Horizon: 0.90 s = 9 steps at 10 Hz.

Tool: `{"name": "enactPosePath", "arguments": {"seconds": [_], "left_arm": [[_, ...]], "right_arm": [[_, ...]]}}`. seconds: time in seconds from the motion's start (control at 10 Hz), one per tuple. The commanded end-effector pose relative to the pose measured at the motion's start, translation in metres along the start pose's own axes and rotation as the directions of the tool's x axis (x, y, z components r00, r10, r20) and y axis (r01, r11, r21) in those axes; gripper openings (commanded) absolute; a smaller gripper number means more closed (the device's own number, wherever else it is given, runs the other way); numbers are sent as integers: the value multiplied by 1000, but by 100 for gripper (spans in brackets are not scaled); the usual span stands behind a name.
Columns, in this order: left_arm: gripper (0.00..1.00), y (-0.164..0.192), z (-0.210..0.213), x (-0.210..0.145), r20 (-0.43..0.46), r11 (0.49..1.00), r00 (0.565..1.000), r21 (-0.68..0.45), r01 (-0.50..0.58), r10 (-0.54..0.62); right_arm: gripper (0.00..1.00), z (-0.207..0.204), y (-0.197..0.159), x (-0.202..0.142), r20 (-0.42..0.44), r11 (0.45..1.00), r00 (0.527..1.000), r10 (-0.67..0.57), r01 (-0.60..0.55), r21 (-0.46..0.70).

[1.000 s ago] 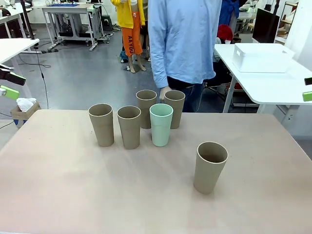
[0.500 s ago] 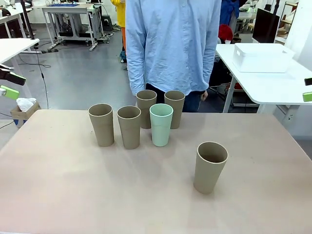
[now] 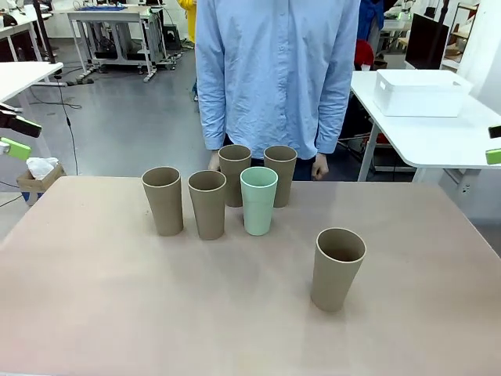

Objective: Stack the cups and store them in the basket.
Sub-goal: Pick up two Reusable plastic cups , one in each hand.

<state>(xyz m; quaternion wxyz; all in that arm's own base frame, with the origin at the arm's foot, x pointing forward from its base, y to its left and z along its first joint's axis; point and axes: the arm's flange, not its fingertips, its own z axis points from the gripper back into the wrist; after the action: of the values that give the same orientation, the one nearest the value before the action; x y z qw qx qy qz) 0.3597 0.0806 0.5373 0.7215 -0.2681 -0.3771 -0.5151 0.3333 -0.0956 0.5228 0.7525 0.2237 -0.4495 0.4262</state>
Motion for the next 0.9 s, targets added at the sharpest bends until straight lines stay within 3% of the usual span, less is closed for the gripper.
{"name": "enactPosePath", "arguments": {"seconds": [0.0,0.8], "left_arm": [[100,0,1,0,15,1000,1000,-5,15,-15],[100,0,1,0,15,1000,1000,-5,15,-15]], "right_arm": [[100,0,-4,2,30,1000,999,24,-24,-1],[100,0,-4,2,30,1000,999,24,-24,-1]]}}
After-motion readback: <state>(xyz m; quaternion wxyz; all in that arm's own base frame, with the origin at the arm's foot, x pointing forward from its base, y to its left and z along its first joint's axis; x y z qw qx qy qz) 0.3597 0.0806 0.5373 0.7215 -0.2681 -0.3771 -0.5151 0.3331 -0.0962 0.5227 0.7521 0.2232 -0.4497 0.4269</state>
